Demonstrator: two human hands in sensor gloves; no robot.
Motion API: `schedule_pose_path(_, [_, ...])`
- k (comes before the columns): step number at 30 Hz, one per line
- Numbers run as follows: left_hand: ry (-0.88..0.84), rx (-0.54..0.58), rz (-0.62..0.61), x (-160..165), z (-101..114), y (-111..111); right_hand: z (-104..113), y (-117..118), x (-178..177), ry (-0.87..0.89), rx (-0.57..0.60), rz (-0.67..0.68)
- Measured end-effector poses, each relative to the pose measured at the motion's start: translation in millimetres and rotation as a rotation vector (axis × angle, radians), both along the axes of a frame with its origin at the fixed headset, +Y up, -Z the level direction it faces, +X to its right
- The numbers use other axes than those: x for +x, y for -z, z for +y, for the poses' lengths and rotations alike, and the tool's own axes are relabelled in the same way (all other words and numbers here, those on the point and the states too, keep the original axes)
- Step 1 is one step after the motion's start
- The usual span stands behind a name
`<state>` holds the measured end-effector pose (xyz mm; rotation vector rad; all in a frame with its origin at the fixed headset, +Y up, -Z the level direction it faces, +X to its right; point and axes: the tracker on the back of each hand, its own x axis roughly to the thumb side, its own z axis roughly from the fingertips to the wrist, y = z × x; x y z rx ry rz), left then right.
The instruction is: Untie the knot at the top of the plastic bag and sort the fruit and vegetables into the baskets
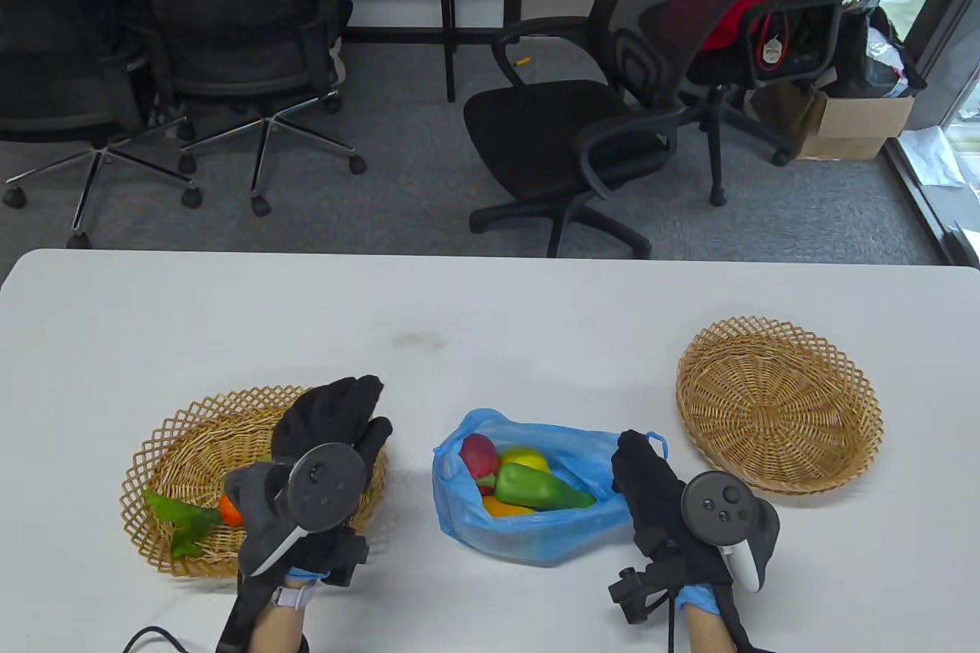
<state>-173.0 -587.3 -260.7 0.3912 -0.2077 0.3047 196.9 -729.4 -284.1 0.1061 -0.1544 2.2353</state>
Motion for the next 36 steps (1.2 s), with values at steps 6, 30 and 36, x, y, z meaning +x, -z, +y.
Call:
schedule_pose_path(6, [0.026, 0.112, -0.141, 49.3, 18.0, -16.5, 0.3, -0.1, 0.2, 0.001, 0.002, 0.002])
schedule_pose_path(30, [0.543, -0.348, -0.379, 160.8, -96.7, 40.6, 1.6, -0.4, 2.3, 0.029, 0.017, 0.005])
schedule_pose_path(36, [0.648, -0.649, -0.394, 161.7, -115.3, 59.1, 1.6, -0.4, 2.3, 0.029, 0.017, 0.005])
